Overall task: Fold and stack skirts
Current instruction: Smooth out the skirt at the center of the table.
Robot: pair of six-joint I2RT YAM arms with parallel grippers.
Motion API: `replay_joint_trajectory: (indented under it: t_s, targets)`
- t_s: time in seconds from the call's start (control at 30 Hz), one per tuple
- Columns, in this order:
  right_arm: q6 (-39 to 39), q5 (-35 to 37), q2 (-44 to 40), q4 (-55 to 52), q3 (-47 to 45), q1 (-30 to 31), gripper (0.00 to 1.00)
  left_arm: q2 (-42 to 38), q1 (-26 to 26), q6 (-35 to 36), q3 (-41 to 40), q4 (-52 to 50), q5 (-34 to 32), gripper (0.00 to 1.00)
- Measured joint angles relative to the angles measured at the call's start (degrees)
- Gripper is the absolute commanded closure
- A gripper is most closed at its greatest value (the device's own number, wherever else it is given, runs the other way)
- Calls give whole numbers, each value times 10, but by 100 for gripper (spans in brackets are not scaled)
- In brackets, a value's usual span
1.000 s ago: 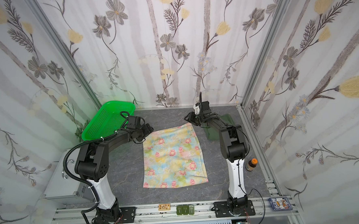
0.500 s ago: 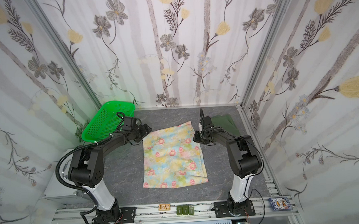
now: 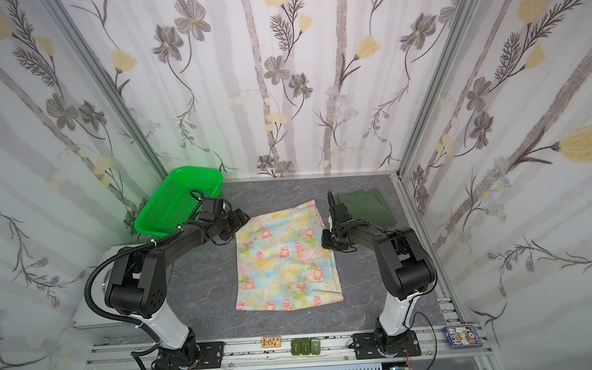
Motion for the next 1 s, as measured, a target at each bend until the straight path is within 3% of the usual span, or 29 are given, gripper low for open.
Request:
replay_joint_trajectory:
  t_s: [0.13,0.4,0.63,1.0]
  targets:
    - [0,0,0,0,1,3,73,0,0,-2,-1,0,0,16]
    - [0,-2,5,2,4,5,99,0,0,-2,-3,0,0,16]
    - [0,0,-11,-6,8,5,100,0,0,-2,-4,0,0,16]
    - [-9,63,-35,-45,28,4,100,-3,0,-2,-6,0,0,16]
